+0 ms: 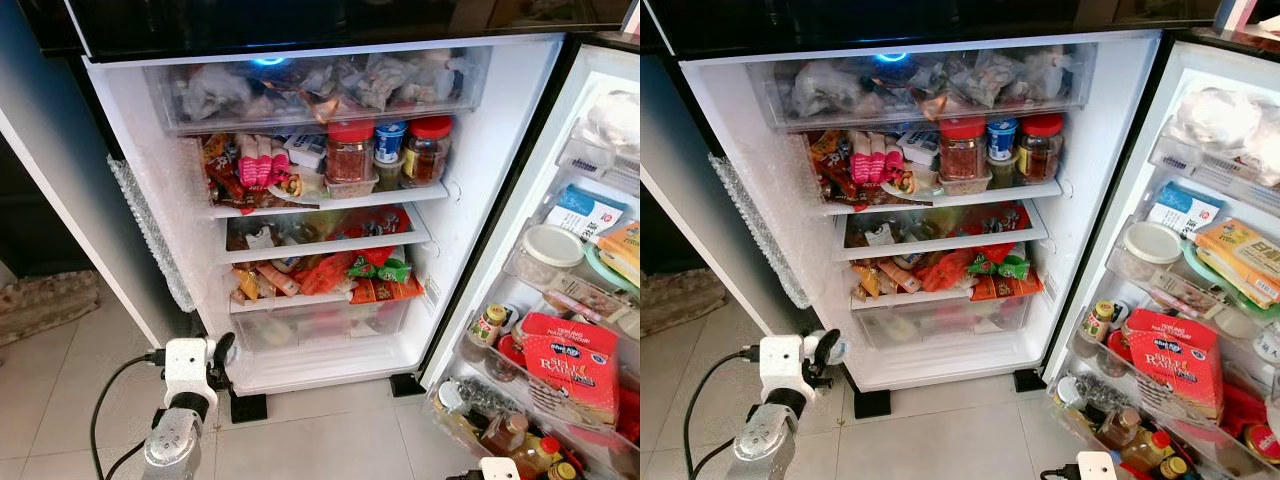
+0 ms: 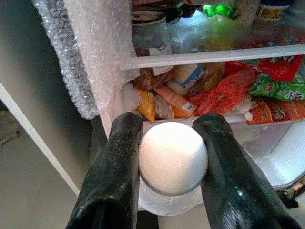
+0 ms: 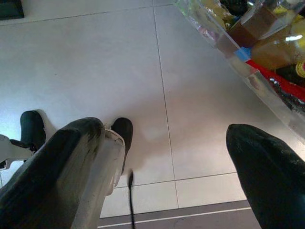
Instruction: Restocking fridge
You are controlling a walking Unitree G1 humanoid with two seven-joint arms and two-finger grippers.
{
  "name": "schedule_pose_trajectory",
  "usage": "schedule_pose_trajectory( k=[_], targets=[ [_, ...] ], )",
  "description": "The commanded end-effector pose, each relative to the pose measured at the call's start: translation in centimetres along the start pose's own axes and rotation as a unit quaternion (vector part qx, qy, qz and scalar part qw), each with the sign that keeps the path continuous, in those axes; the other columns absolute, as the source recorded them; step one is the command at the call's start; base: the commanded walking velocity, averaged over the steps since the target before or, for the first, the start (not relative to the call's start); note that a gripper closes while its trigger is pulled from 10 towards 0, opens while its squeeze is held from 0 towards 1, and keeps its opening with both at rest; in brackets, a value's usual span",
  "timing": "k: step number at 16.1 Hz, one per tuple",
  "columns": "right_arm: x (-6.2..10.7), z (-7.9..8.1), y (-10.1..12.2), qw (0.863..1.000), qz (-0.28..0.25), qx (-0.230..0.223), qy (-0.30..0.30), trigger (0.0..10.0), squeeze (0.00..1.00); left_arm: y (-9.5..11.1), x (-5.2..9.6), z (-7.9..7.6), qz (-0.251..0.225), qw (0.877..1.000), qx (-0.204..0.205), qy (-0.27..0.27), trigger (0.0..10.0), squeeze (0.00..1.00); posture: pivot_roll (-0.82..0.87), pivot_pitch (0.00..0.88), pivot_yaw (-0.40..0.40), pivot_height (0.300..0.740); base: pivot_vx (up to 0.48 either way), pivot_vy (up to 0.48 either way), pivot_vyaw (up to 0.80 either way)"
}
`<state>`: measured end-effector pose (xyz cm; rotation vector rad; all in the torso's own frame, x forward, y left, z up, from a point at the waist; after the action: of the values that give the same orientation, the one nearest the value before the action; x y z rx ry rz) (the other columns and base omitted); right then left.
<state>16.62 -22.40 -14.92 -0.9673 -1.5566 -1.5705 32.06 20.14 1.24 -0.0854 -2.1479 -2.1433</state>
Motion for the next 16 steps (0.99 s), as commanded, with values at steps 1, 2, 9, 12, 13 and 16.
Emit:
schedule_pose_trajectory(
  k=[1,2,9,12,13,16],
  targets=[
    [0.0,-0.1,0.0,1.000,-0.001,0.003,0.000,10.0,0.00,0.2,-0.2,0.4,0.001,1.000,0.006,0.008,10.0,0.00,-0.03,0.000,-0.011,0.740,0.307,0.000,0.00],
    [0.0,-0.1,0.0,1.000,-0.001,0.001,0.000,10.0,0.00,0.5,-0.4,0.5,0.001,1.000,0.007,0.009,10.0,0.00,-0.03,0.000,-0.009,0.740,0.307,0.000,0.00],
    [0.0,0.0,0.1,1.000,-0.003,-0.002,-0.001,10.0,0.00,0.7,-0.6,0.4,0.005,1.000,0.012,0.000,10.0,0.00,-0.03,0.000,-0.007,0.740,0.335,0.000,0.00],
    [0.0,0.0,0.2,1.000,-0.006,-0.003,0.000,10.0,0.00,0.6,-0.9,0.0,0.012,1.000,0.016,-0.015,10.0,0.00,-0.04,0.000,-0.004,0.740,0.351,0.000,0.00],
    [0.0,0.0,0.2,1.000,-0.006,-0.003,0.000,10.0,0.00,0.5,-0.9,-0.2,0.018,0.999,0.017,-0.021,10.0,0.00,-0.03,0.000,-0.005,0.740,0.281,0.000,0.00],
    [0.0,0.0,0.2,1.000,-0.005,-0.004,0.000,10.0,0.00,0.3,-0.9,-0.7,0.024,0.999,0.025,-0.038,10.0,0.00,-0.03,0.000,-0.006,0.740,0.000,0.000,0.00]
  ],
)
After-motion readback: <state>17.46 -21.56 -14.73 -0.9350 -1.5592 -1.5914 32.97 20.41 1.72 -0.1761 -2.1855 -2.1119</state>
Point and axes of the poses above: a point about 5 cm out from each wrist's last joint towards the gripper, its own x axis pointing back from the gripper into the wrist, its own y axis along the axis of the wrist's last joint, z = x × y, the point moved 6 cm from there along -x, pointing out of the wrist towards the gripper, and after that the axes turned 2 degrees about x, right-handed, at the moved point
